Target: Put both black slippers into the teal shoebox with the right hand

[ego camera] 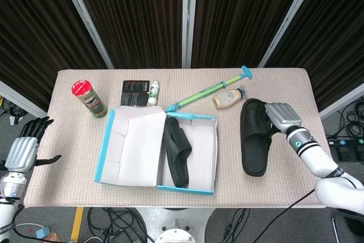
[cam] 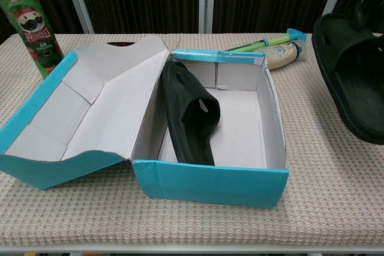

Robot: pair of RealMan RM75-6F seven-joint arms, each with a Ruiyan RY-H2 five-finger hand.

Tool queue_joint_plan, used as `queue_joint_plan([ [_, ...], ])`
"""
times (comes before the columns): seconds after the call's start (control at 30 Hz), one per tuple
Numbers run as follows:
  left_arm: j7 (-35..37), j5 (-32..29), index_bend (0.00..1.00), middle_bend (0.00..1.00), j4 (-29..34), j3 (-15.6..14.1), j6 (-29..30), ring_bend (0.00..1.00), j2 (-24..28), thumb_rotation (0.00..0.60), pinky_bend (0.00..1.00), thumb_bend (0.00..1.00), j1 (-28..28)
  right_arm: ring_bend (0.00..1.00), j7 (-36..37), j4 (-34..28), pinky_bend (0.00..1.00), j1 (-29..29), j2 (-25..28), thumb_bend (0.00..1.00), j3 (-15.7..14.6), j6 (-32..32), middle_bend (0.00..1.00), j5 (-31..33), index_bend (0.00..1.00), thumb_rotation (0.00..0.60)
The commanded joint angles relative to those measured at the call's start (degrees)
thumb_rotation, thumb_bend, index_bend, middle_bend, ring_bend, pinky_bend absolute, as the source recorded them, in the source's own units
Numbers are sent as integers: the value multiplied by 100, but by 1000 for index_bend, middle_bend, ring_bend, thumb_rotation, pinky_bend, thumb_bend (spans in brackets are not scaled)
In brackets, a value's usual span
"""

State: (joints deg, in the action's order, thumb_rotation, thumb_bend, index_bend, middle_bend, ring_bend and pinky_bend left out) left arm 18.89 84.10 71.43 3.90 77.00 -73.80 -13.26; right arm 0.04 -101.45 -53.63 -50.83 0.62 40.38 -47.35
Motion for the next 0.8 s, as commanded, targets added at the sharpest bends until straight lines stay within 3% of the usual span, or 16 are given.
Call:
queue_joint_plan([
  [0.03,-7,-3,101,67,12,10,5,0,2,600,14,58,-6,462,208,-455,658,157,403,258,340,231,486,-382,580,600],
  [0.27,-15,-13,101,67,61,30,89,0,40,600,14,57,28,476,433,-847,672,221,455,269,807,397,498,-740,591,600],
  [0.47,23,-43,101,67,63,56,189,0,91,600,14,58,89,478,761,-695,676,251,-218,278,1079,485,500,-1017,594,600],
  [0.8,129,-87,101,67,-58,80,222,0,101,600,14,58,137,493,2000,-176,685,491,-1360,277,1346,639,514,-1980,608,600],
])
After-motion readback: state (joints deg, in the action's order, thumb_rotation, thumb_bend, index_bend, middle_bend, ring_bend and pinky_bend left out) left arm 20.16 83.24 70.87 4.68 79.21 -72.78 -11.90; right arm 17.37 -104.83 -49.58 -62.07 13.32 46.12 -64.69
